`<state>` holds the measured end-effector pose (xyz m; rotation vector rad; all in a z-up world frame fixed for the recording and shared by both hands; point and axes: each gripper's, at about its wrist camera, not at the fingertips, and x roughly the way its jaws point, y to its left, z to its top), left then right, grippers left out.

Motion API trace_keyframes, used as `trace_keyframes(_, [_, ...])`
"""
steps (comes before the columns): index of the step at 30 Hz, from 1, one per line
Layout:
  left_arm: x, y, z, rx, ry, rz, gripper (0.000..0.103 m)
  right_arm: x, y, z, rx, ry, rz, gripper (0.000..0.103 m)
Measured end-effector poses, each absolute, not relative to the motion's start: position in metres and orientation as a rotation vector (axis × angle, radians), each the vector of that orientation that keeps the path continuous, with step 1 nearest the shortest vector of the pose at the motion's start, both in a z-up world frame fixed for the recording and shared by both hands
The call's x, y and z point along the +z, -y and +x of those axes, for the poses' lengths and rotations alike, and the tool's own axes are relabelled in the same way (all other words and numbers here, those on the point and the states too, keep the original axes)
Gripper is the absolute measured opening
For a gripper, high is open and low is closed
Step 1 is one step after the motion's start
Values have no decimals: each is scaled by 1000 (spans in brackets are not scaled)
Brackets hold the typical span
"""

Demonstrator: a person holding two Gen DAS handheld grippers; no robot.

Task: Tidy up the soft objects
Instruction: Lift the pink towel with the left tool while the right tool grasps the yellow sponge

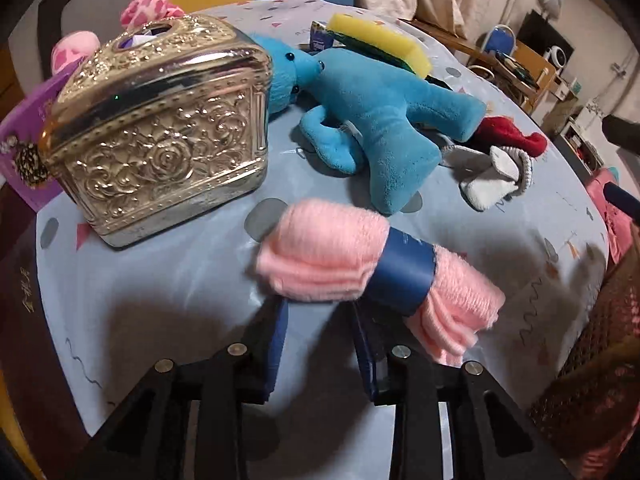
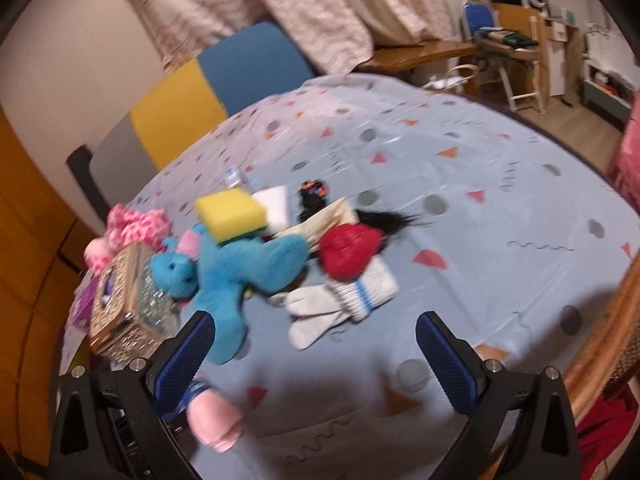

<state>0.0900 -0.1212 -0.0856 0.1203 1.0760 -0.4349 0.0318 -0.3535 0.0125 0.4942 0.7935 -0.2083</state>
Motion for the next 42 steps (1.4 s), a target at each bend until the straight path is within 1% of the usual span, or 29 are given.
trace_keyframes(1, [-86,122,90,-434,-1073,105,39,13,350,36,-184,-807,495,103])
trace_keyframes(6, [-89,115,87,-475,-1068,45,40,24,328,61,-79,-826,428,103])
trace_keyframes(7, [-89,112,88,-478,-1077,20,43,28,324,67,-62,-825,407,103])
trace_keyframes(8, [-89,109,89,-480,-1089,-8,51,31,322,72,-53,-826,395,103])
trace_keyframes(10, [-87,103,93,-504,-1108,-84,59,36,319,83,-38,-828,369,103])
trace_keyframes(11, [-87,96,96,-514,-1114,-121,62,38,319,86,-34,-829,366,103])
trace_keyframes(16, [-82,83,96,-510,-1153,-279,62,35,320,94,-20,-847,346,103])
trace_keyframes(21, [-75,101,106,-478,-1196,-327,62,30,332,94,-33,-849,370,103])
trace_keyframes(24, [-75,121,116,-422,-1206,-297,69,32,338,98,-34,-841,361,103])
trace_keyframes(27, [-83,133,122,-351,-1215,-228,67,37,342,108,-15,-834,323,103])
trace_keyframes(28, [-82,136,121,-352,-1187,-196,53,39,342,114,-3,-835,308,103])
trace_keyframes(29, [-81,139,118,-360,-1159,-152,47,40,341,119,10,-838,296,103])
trace_keyframes(31, [-82,143,111,-417,-1127,-84,44,42,336,138,49,-849,255,103])
trace_keyframes(36, [-80,124,94,-518,-1099,-33,42,29,322,198,133,-906,183,103])
trace_keyframes(42, [-82,90,83,-572,-1062,-36,44,-9,318,276,200,-1046,157,103])
